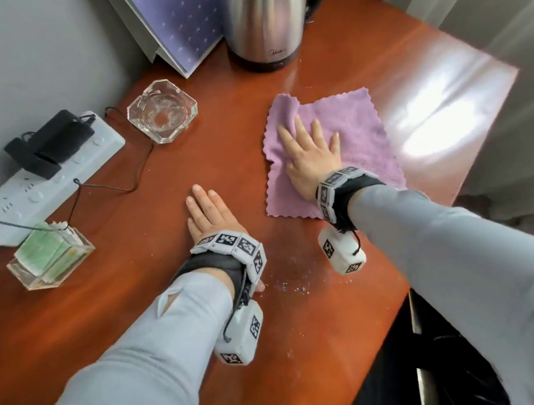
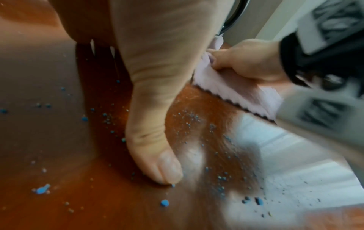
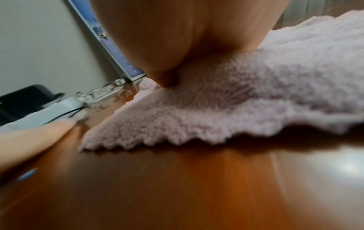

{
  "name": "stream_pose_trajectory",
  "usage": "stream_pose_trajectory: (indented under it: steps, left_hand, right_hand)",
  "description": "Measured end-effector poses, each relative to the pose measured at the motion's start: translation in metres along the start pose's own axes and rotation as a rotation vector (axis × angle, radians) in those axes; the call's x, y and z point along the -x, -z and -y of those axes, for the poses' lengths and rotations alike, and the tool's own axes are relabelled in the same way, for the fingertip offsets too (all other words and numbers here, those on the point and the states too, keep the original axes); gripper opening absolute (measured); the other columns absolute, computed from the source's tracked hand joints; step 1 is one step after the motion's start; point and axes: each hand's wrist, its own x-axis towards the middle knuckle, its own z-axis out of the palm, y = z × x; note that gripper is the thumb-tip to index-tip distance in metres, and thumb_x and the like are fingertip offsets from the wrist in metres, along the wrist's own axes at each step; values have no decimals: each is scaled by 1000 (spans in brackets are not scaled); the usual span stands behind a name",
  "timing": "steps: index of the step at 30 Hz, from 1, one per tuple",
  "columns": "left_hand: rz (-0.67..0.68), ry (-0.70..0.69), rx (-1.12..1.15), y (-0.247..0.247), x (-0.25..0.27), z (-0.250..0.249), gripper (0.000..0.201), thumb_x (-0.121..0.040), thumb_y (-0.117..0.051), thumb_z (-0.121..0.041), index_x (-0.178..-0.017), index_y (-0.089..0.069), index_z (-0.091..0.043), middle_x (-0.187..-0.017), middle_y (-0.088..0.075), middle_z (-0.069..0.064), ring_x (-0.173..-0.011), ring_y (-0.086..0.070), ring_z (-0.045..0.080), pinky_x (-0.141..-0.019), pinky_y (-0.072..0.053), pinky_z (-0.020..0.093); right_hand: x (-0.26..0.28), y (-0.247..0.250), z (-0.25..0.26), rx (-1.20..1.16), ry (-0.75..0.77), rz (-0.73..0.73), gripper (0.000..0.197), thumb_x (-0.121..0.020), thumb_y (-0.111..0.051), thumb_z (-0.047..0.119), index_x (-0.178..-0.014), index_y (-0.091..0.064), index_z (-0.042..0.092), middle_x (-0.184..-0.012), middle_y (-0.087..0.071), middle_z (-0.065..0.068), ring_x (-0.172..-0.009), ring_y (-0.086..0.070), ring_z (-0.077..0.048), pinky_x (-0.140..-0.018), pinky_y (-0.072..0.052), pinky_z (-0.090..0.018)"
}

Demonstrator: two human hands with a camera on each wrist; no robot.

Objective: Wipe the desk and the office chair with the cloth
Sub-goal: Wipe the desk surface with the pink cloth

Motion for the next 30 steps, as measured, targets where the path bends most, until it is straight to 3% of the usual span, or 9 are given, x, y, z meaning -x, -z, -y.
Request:
stream_pose_trajectory:
  steps: [2,3,5,6,9,13,22,27,30]
  left_hand:
    - [-23,-28,71,4,4,7,65,-93,6,-14,-156,3,2,-163,11,24,-152,2,39,-122,-18,49]
    - [-27,-49,17,5,4,11,67,-101,-15,-29,-155,7,3,-162,15,24,-152,4,40,-122,-17,49]
    - [107,-135,-116,8,2,24,143,-70,-77,-61,-151,22,2,-158,28,24,-150,16,39,-124,-5,46]
    - [187,-165,-157,14,3,30,165,-50,-85,-69,-149,27,1,-157,33,22,-149,21,37,-123,-1,45]
    - [214,-247,-144,17,6,46,173,-40,-81,-79,-150,28,-3,-158,35,16,-150,23,32,-125,1,45]
    - [165,-279,-132,10,5,51,170,-42,-79,-81,-152,25,-4,-160,32,14,-151,20,31,-125,0,45]
    - [122,-406,-124,4,36,64,143,-67,-73,-72,-155,15,-2,-162,24,15,-153,11,29,-125,-6,44]
    - [239,-434,-167,0,68,80,148,-63,-68,-82,-154,21,-5,-159,33,12,-151,19,26,-124,-3,43]
    - [228,-426,-183,-11,77,79,157,-54,-60,-93,-152,24,-4,-157,37,13,-150,23,27,-125,0,44]
  right_hand:
    - [35,-14,13,-7,44,26,70,-96,-34,20,-157,0,30,-164,11,3,-150,11,-33,-116,4,-64]
    - [52,-21,19,-14,66,45,70,-96,-35,19,-157,-1,29,-164,10,3,-150,10,-33,-116,4,-64]
    - [76,-31,26,-14,105,66,70,-96,-35,18,-157,-4,29,-165,8,4,-150,7,-33,-116,3,-64]
    - [80,-33,26,-2,123,67,70,-95,-35,16,-157,-4,29,-165,7,4,-150,5,-33,-116,0,-64]
    - [62,-25,15,36,136,40,75,-91,-33,8,-156,-3,29,-165,6,6,-150,-3,-34,-116,-5,-66]
    - [39,-19,8,-62,34,28,72,-92,-30,8,-156,-9,32,-165,5,5,-151,5,-33,-116,6,-63]
    - [131,-50,44,-174,149,107,64,-96,-30,7,-156,-18,25,-165,-3,5,-151,4,-30,-117,5,-60]
    - [139,-23,9,-459,15,-50,59,-98,-31,3,-155,-22,16,-162,-20,-4,-151,-6,-32,-120,-12,-53]
    - [145,-26,-25,-318,-55,-34,58,-102,-29,11,-157,-15,24,-165,-10,-1,-151,3,-33,-119,-2,-59]
